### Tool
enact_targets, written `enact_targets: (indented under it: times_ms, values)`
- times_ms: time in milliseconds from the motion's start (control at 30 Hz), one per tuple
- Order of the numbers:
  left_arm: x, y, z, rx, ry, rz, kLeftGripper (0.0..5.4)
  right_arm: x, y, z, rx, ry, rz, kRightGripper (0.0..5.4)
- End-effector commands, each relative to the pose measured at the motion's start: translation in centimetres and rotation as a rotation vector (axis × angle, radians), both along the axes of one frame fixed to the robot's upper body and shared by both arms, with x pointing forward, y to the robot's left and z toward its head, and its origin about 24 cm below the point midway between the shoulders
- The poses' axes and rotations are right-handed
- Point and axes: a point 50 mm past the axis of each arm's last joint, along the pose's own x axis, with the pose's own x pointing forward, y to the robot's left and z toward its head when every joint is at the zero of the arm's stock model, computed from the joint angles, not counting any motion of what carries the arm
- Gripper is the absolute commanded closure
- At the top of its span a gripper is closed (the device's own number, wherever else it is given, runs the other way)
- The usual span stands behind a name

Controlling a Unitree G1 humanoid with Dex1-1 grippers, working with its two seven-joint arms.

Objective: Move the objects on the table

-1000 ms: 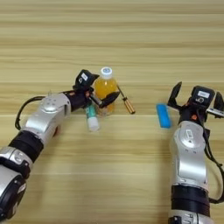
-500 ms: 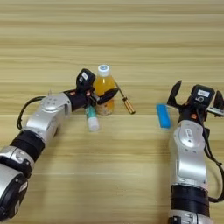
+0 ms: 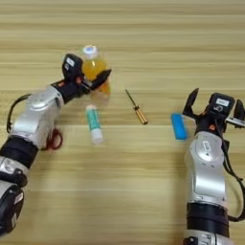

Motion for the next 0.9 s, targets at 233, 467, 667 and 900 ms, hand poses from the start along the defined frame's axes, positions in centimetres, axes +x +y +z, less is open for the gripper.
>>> enact_targets:
  times_ms: [233, 467, 667, 900]
  values:
    - [-0.5, 7.2, 2.2, 0.033, -0.037, 0.261, 1.93, 0.2, 0.3, 0.0, 0.008, 0.006, 0.002, 0.00]
    - [-2.3, 10.6, -1.5, 0.146, 0.108, 0.342, 1.93, 0.3, 0.1, 0.0, 0.007, 0.009, 0.001, 0.00]
    - [-3.3, 12.0, -2.6, 0.198, 0.146, 0.368, 1.93, 0.3, 0.0, -0.1, 0.005, 0.011, 0.002, 0.00]
    - [-3.4, 12.0, -2.9, 0.214, 0.154, 0.368, 1.93, 0.3, 0.0, -0.1, 0.005, 0.013, 0.002, 0.00]
